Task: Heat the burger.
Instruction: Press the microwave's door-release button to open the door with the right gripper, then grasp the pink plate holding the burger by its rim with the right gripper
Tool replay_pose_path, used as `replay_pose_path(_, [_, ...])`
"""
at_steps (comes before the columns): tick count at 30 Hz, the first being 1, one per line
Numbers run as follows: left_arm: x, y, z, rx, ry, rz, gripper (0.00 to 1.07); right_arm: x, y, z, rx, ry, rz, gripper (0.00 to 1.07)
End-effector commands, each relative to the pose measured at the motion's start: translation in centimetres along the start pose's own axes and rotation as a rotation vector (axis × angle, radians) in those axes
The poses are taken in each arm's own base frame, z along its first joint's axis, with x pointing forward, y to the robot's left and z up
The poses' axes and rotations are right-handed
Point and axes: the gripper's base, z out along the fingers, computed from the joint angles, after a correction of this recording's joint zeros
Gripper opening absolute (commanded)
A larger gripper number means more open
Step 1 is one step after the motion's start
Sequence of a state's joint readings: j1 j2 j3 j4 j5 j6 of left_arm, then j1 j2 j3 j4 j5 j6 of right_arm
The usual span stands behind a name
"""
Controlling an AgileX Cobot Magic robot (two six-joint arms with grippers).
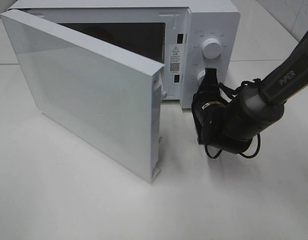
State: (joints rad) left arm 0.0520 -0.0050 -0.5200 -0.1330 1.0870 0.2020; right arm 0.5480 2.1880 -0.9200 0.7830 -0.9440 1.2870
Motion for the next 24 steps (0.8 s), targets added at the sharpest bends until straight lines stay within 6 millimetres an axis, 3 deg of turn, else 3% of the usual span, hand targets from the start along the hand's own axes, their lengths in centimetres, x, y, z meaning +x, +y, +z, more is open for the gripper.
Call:
replay_pose_path(1, [0.0,0.0,0.0,0.004,-0.018,-0.003,0.98,-0.1,3.2,0.3,-0.17,0.034,-0.054,0.0])
replay_pose_path(11, [0.0,0.0,0.0,0.004,-0.018,-0.002,0.98,-0.9,1.0,-2.0,0.03,0.087,-0.122,0.0])
replay_pose_path(24, [0.0,0.0,0.0,0.004,-0.018,-0.002,0.98,-1.4,1.7,-6.0,0.156,0.236,-0.366,0.0])
